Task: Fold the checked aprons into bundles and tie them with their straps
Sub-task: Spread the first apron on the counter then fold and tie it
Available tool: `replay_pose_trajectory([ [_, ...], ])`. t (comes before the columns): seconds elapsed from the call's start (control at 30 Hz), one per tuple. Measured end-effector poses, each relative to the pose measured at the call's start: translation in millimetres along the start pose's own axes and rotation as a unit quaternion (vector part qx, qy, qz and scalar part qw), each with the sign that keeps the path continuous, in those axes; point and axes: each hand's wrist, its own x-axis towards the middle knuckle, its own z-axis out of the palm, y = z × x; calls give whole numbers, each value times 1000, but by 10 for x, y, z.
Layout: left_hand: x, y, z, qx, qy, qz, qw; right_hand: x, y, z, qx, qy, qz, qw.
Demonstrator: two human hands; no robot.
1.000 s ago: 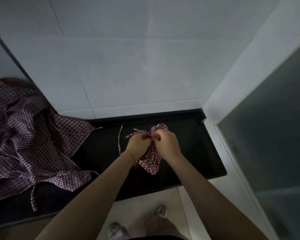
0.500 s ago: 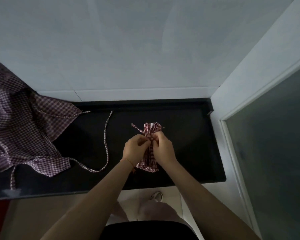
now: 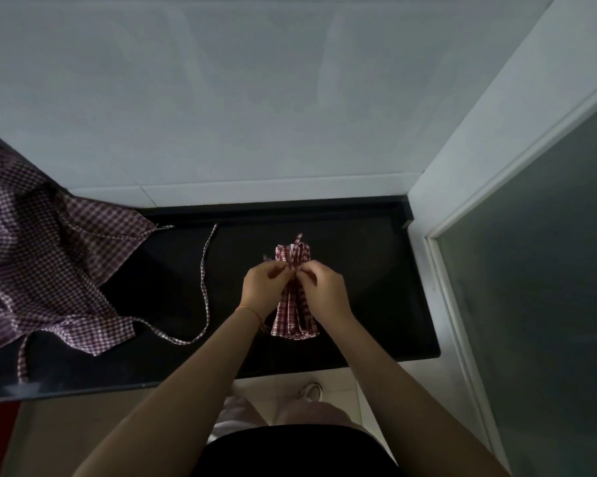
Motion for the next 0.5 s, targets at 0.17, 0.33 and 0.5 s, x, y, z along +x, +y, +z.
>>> replay_pose_trajectory([
  [0.17, 14, 104, 27, -21, -11, 12, 1000, 45, -34, -115, -43, 29, -40, 998],
  [0.33, 5, 153, 98, -26, -28, -2, 999, 67, -72, -238, -42, -1, -28, 999],
  [0.5, 12, 180, 164, -16, -60, -4, 998, 120, -91, -343, -76, -15, -63, 995],
])
